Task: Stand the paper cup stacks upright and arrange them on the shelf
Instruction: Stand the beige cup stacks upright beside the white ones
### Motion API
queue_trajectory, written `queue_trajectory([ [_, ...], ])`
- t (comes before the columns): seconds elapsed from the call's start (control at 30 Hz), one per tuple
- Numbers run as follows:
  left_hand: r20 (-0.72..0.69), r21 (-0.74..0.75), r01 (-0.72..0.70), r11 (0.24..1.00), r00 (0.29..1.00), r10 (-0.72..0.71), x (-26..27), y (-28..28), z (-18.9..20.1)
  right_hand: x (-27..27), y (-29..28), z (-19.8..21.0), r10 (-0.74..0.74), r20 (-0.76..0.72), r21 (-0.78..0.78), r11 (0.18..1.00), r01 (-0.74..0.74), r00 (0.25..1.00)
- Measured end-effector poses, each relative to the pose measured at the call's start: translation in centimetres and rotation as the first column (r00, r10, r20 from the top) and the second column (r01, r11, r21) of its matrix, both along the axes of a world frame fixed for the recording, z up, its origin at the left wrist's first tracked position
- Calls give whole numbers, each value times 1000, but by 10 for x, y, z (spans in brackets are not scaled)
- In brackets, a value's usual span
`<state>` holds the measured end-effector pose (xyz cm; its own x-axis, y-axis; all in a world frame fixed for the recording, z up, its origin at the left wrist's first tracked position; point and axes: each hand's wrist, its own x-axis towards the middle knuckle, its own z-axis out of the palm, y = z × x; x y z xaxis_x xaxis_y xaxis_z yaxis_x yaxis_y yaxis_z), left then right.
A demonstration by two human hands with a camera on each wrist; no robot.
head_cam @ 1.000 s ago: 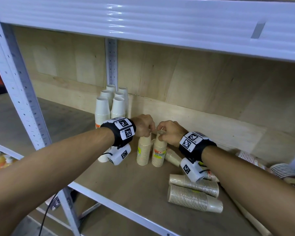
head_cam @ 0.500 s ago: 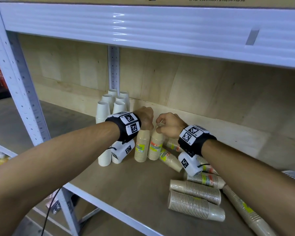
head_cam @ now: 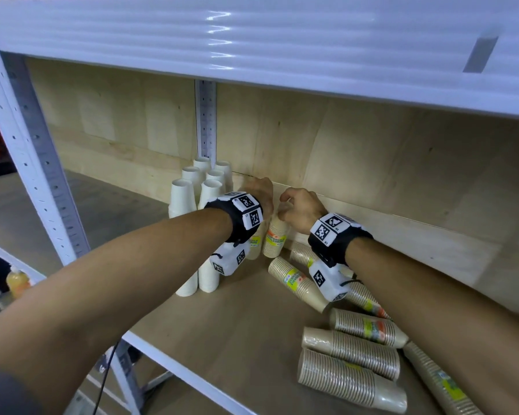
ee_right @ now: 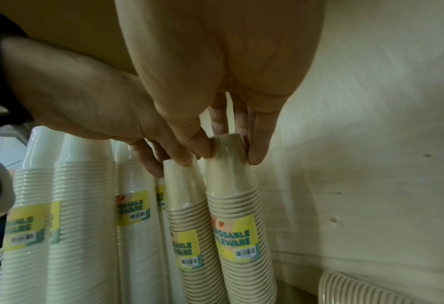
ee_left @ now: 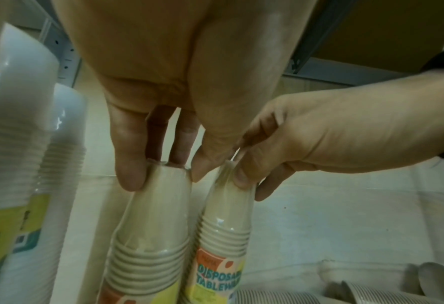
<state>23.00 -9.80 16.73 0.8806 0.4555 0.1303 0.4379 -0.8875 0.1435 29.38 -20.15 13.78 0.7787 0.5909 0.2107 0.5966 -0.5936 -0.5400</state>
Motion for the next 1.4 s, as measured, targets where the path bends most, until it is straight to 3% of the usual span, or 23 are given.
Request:
queue_trajectory([
  [0.33, 16, -114, -49, 992, 999, 51, 14, 12, -20, 12, 8, -20, 50, -1, -58, 997, -50, 999],
  [0.63, 20, -77, -15, 997, 1000, 17, 21, 10, -36, 18, 15, -30, 71, 5, -119, 990, -69, 997],
  [1.1, 6, -3, -63, 998, 998, 63, 23, -4, -42, 23, 3, -30, 98, -32, -85, 991, -100, 995],
  [1.3, -3, 80, -12, 997, 1000, 12, 21, -15, -26, 20, -22, -23, 63, 16, -178, 982, -59, 998],
  [1.4, 28, 89, 84, 992, 996, -87, 22, -22, -22, 20, -40, -22, 50, 23, -219, 975, -44, 998],
])
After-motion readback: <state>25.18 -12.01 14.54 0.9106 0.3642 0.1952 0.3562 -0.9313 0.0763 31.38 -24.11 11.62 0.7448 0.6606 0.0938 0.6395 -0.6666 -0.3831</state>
